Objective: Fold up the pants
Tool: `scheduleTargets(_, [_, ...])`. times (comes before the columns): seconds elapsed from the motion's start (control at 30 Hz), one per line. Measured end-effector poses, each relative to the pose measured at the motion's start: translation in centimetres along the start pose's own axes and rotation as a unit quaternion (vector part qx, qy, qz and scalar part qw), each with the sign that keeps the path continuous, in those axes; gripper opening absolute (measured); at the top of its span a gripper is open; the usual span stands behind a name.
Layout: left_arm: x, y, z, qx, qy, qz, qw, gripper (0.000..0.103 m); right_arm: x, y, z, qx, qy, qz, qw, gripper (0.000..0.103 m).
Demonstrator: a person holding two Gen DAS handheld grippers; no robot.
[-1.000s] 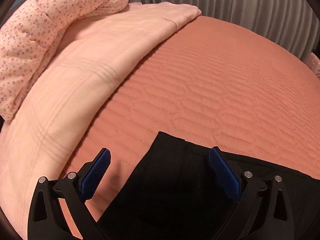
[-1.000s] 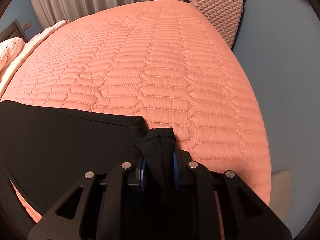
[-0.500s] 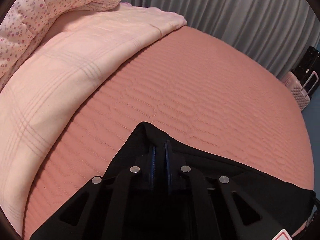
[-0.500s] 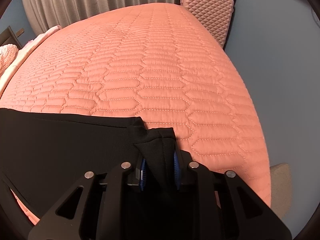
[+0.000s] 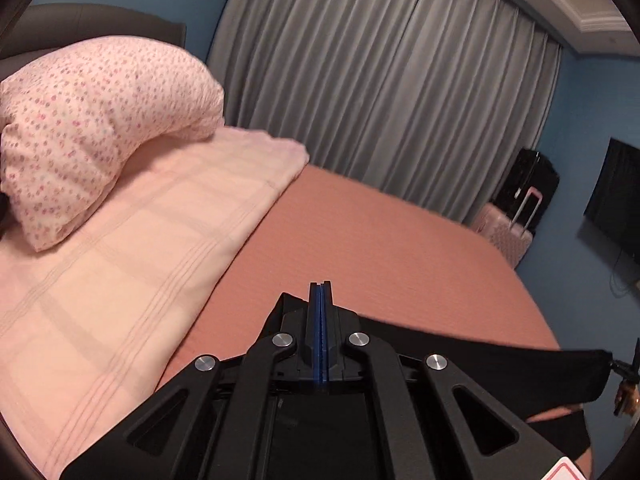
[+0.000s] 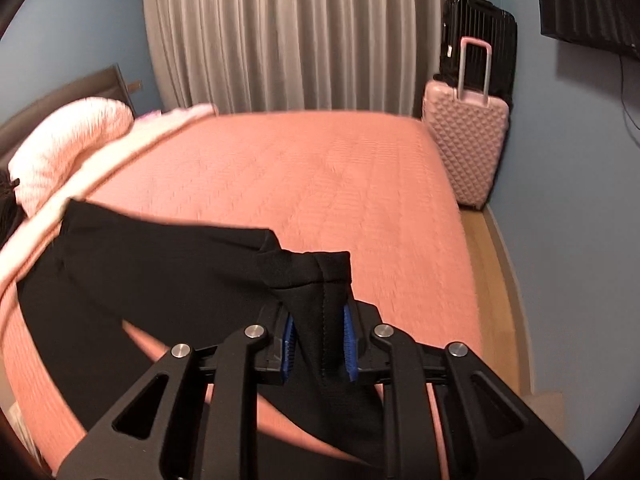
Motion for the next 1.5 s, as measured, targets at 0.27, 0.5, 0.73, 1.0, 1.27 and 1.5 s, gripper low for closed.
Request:
scheduleTargets(0.27, [10.7,6.2,-1.0,0.035,-0.031,0.164,0.9853,0.007,2.6,1.0,-0.3,0.032,0.014,0.011,0.999,0.018])
scheduleTargets(0.5, [22.4,4.7,-4.5,0.057,-0.057,0.189,0.9787,0.067,5.2,0.7,-1.5,0.044,0.042,0.028,0.998,0.018])
scheduleTargets(0.73, [30.2,7.0,-2.7,0.067,-0.098,0.249,0.9612,0.067,7.1,1.8,-3.2,0.063,0.065,0.039,0.995,0.018])
scheduleTargets(1.0, [29.4,6.3,-3.6,0.062,-0.043,0.217,0.9732,0.015,8.1,1.9,-3.3,0.072,0.077,0.032,0.994,0.018])
scheduleTargets(1.27, [19.1,1.8,-4.8,0.039,0.038,0.104,0.993,0.013,5.6,0.9,-1.9,0.074,0.069,0.01,0.995,0.018])
scheduleTargets(1.5, [2.1,1.2,-4.3,0.029,0.141,0.02,0.9893,0.013,-3.5,0.2,1.8,0.026,0.031,-0.045,0.998,0.018])
Point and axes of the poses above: each gripper's, at about its wrist camera, not at the fingertips, and x roughly the way its jaws point, z to its left, y to its underside, the point moved 9 cm from there along x, roughly the way its jaws point, and after that the axes turned 13 degrees about -y, right-handed, at the moved point
